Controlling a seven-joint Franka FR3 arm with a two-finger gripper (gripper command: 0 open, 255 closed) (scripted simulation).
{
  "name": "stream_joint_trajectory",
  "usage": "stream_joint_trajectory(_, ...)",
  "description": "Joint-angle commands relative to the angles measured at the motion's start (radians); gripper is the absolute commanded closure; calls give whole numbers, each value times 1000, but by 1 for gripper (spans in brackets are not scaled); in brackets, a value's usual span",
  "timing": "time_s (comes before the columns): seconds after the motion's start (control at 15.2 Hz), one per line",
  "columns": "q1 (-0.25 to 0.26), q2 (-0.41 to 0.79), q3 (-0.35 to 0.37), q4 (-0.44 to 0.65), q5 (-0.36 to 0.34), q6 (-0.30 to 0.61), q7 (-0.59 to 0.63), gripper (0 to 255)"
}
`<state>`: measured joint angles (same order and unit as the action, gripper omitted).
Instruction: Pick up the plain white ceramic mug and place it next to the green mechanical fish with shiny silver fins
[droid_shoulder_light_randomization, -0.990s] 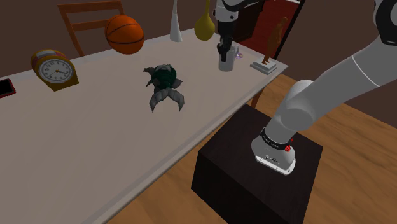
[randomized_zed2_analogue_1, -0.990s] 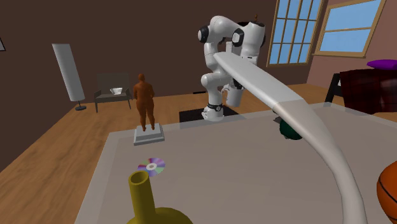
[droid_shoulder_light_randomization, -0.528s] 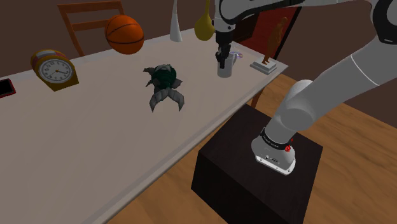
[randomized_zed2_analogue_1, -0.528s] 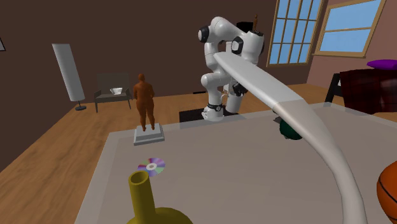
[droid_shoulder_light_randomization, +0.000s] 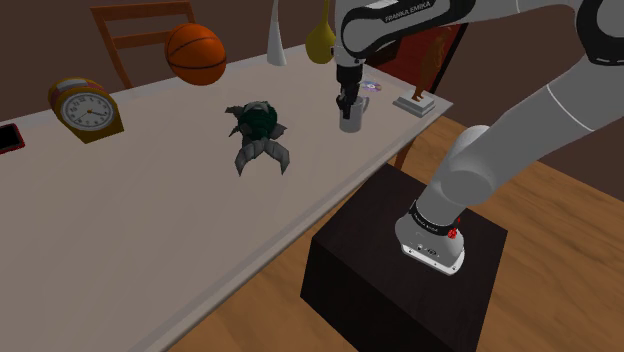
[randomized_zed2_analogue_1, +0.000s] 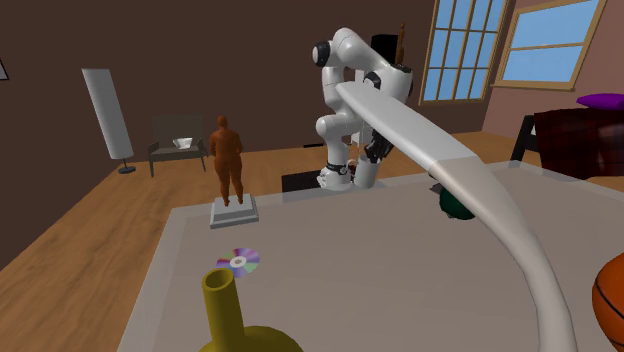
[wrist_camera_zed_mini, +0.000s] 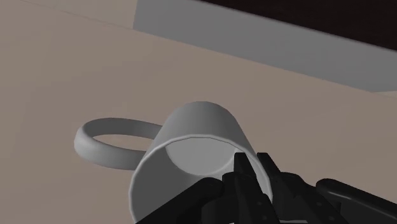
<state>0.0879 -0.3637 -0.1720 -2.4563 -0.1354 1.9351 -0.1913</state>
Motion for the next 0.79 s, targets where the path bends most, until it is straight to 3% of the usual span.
stream_joint_trajectory(0.0,0,9,-1,-17,-1,27,1,255)
stream_joint_trajectory(0.73,-1,75,-11,-88,-3,164,5,255)
